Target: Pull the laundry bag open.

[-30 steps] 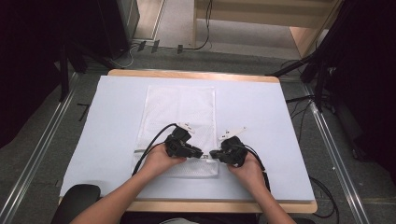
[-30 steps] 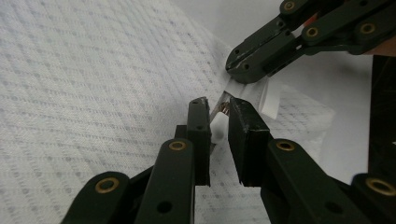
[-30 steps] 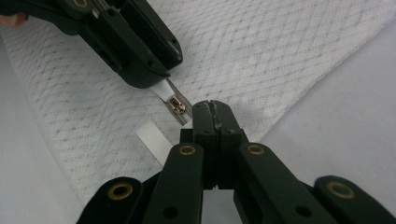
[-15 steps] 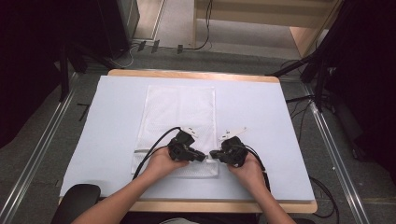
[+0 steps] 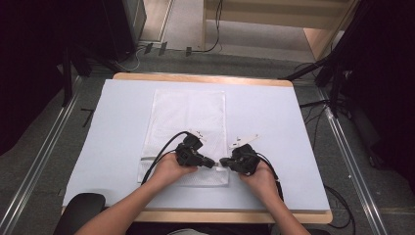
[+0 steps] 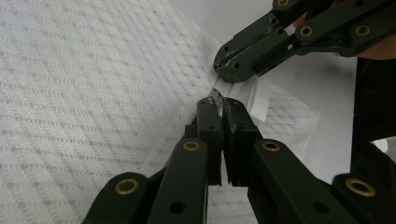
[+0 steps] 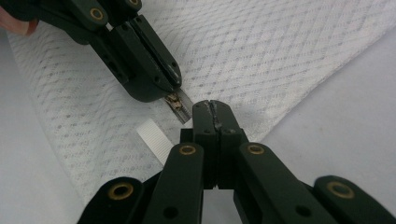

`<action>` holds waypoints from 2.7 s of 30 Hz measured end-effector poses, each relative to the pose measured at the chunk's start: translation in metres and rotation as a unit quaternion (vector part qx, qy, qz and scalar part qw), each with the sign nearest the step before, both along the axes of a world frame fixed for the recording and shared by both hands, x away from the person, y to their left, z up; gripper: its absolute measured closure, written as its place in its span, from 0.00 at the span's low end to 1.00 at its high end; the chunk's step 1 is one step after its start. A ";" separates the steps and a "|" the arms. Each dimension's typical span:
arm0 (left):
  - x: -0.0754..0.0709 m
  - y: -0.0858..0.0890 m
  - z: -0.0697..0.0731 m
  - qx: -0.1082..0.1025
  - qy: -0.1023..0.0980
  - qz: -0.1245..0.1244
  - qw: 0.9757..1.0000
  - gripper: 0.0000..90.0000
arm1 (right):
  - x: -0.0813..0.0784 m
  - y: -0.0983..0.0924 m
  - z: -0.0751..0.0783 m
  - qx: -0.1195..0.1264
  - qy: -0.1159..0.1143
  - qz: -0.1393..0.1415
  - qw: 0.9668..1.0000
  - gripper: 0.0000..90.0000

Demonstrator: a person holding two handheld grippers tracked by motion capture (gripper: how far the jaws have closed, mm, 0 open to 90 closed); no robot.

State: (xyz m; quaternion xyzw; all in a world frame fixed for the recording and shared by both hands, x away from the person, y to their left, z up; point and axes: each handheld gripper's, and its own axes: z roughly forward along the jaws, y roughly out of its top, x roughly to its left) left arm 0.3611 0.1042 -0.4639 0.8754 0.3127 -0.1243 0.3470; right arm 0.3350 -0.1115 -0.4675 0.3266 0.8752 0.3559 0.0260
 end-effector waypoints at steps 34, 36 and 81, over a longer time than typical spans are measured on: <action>0.006 0.042 0.013 0.004 0.030 0.026 0.999 0.98 | 0.005 -0.003 -0.001 0.008 0.007 0.020 1.000 1.00; 0.006 0.045 0.014 0.003 0.032 0.028 0.999 0.98 | 0.005 -0.003 -0.001 0.008 0.008 0.021 1.000 1.00; 0.002 0.103 0.023 -0.002 0.056 0.071 0.996 0.98 | 0.011 -0.003 -0.001 0.010 0.021 0.042 0.999 1.00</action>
